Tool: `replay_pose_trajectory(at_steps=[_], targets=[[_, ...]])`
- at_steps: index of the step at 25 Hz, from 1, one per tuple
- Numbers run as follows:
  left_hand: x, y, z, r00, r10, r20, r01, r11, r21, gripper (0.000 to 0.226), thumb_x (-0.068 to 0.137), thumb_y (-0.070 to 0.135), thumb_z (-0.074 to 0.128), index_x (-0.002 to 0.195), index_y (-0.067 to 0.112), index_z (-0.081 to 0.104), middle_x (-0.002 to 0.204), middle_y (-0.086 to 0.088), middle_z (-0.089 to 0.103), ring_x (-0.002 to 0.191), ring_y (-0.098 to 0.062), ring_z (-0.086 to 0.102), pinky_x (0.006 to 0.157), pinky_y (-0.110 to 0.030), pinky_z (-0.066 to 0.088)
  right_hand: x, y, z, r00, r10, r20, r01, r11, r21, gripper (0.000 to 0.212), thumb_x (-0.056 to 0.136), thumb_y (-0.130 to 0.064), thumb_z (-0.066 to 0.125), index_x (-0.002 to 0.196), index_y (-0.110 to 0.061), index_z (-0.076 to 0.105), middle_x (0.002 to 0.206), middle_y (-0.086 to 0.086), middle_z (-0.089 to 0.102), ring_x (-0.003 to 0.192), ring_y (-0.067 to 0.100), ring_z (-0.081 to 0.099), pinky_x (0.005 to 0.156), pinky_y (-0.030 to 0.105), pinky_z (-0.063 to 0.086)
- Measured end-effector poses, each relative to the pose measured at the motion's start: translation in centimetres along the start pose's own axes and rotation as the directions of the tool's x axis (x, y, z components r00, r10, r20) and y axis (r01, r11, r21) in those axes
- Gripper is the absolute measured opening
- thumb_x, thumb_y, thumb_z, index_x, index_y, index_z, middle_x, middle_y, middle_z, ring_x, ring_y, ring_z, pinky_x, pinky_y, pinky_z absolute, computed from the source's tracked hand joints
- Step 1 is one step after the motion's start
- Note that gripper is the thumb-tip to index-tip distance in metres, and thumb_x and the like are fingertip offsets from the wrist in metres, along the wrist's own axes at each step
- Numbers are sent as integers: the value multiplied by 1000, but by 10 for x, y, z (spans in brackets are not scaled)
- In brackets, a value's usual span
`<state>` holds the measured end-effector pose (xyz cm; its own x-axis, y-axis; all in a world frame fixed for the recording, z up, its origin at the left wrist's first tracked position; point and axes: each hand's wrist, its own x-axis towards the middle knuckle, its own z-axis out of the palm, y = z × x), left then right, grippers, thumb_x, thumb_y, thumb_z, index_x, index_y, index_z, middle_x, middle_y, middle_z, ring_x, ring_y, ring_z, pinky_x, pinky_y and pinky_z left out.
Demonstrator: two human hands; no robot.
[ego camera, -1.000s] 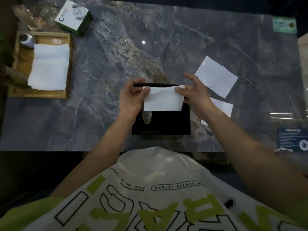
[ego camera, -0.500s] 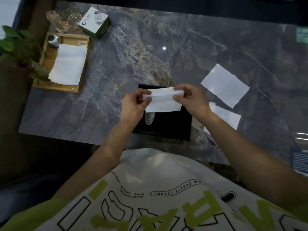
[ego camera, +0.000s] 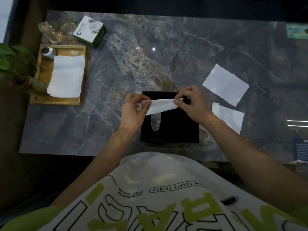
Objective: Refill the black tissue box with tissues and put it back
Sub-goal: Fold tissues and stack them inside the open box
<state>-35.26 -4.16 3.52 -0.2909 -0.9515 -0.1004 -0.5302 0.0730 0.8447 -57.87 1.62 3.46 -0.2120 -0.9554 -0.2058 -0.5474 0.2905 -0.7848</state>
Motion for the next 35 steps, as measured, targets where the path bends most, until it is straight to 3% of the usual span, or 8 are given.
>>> replay_pose_trajectory(at_steps=[2,8,11,15,21,26,31,35], targets=[[5,-9,-9,998,54,42,-54,998,8,3,90,23,64,88,22,67,95,5,57,85,14,53,76,-2,37,1,-6,4,999,-28,40,26,998,56,6,90,-17,68,87,-23,67,111,-5,56,103,1,54,90,8,38],[5,-28,-24,962,-50,270,87,988,-124,13,84,31,69,95,34,66,73,8,70,68,-5,67,65,-27,54,2,-30,13,986,-41,161,20,991,130,5,95,-16,61,93,-16,65,85,-10,63,75,1,58,69,15,43],[1,-24,-30,903,-76,423,196,949,-247,30,72,47,77,100,44,67,79,6,75,76,-7,73,68,-18,55,3,-39,11,964,-62,260,34,993,112,6,96,-16,61,94,-16,66,83,-11,63,71,-5,57,65,11,41],[1,-20,-29,851,-2,526,208,920,-333,18,80,32,76,97,34,74,90,4,77,85,-10,73,74,-18,56,4,-48,11,934,-48,355,-2,990,139,6,95,-18,62,96,-18,68,85,-11,69,76,-5,62,69,12,46],[-8,-29,-19,892,-158,424,354,828,-435,24,89,10,67,78,30,75,73,7,76,67,-6,70,62,-22,56,-8,-32,19,867,157,474,-379,825,420,32,81,-19,78,110,-18,64,100,-5,75,96,13,71,76,29,59],[-15,-40,-4,878,-319,356,449,807,-384,6,91,9,63,90,13,67,81,-6,70,70,-13,67,66,-27,53,-25,-12,38,845,260,466,-521,593,614,29,84,-4,71,112,-13,68,110,6,75,106,25,70,83,37,60],[-19,-39,8,858,-413,305,504,794,-342,5,91,7,63,89,11,64,77,-1,66,68,-11,63,63,-23,50,-28,-6,52,850,360,385,-526,631,570,24,90,-4,67,109,-17,66,106,4,74,94,19,73,72,34,61],[-22,-41,8,886,-384,262,433,886,-165,6,88,12,65,91,17,64,82,3,67,77,-13,65,70,-24,53,-22,-4,59,879,384,283,-476,753,455,23,91,-4,65,110,-16,63,103,5,73,87,14,73,62,27,60]])
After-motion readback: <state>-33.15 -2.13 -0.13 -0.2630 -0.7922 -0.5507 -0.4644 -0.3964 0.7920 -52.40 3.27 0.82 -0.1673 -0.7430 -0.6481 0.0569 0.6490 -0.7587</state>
